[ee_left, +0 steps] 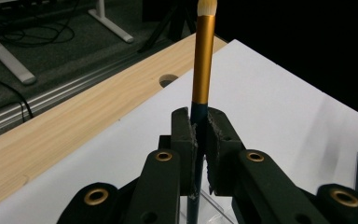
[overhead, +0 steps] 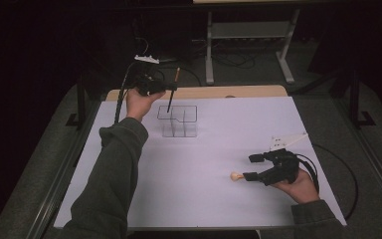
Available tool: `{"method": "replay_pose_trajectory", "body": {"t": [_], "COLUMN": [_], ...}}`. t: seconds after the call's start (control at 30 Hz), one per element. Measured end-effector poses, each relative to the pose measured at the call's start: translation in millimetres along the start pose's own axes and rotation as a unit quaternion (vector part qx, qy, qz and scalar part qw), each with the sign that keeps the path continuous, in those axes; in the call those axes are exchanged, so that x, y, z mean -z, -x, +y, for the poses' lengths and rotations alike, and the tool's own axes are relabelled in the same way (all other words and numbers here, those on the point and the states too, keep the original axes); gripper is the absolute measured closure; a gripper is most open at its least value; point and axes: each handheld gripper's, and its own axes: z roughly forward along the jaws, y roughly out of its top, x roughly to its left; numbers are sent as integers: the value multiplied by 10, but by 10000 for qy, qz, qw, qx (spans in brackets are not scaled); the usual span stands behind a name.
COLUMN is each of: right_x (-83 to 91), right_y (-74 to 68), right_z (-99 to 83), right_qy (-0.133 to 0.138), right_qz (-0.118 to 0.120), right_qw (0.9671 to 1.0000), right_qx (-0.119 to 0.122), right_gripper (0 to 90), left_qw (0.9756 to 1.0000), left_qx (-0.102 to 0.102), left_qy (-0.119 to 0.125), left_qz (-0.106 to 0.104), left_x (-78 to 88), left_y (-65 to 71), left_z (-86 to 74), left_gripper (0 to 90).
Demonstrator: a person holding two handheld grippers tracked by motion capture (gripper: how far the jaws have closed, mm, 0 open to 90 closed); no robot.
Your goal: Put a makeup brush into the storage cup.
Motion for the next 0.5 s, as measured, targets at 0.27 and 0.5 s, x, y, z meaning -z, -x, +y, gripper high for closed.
{"method": "replay_pose_trajectory", "body": {"t": [0.27, 0.5], "right_x": [4, -16], "right_y": [-5, -8], "right_z": [0, 7], "right_qy": [10, -44], "right_qz": [-7, -7], "right_qw": [10000, 10000], "right_qx": [7, 37], "right_gripper": [219, 217], "left_qw": [9999, 9999], "left_qx": [99, 140], "left_qy": [9, -12], "left_qz": [35, 73], "left_x": [-24, -9], "left_y": [-30, -54], "left_z": [-93, -164], "left_gripper": [824, 822]}}
